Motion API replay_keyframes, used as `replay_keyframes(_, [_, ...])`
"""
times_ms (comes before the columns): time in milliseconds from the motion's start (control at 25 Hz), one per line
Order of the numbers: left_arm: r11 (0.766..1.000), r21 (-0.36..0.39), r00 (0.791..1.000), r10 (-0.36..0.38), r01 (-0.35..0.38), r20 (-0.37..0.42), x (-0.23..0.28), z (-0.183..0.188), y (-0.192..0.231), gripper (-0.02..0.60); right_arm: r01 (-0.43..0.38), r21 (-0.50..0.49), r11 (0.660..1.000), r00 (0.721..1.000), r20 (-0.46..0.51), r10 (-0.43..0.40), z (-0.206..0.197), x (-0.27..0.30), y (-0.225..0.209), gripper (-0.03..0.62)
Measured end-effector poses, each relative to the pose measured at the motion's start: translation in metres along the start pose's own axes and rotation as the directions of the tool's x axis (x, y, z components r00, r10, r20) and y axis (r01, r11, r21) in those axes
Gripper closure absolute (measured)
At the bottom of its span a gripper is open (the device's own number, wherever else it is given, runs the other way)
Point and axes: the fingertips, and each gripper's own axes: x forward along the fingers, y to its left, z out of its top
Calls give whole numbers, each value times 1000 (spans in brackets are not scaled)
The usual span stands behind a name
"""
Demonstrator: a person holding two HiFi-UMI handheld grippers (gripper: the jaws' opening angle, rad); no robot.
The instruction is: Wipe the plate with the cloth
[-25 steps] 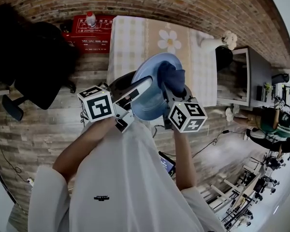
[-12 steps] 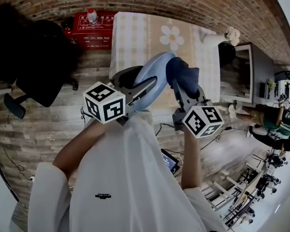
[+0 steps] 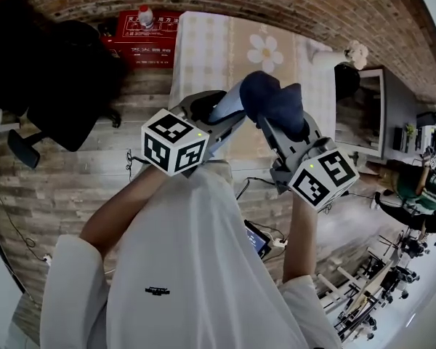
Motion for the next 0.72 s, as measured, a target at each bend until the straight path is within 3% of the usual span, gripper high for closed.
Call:
replay_keyframes(240, [998, 57, 999, 41, -40, -15, 1, -1, -2, 322, -51, -42, 998, 997, -60, 49, -7, 19, 13, 462])
replay_keyframes(400, [990, 132, 998, 55, -51, -23, 0, 0, -8, 322, -42, -81, 996, 993, -114, 32, -10, 26, 11, 462])
replay_keyframes(720, [989, 136, 998, 53, -50, -21, 5, -2, -11, 322, 3, -94, 996, 991, -132, -16, -10, 25, -11, 462])
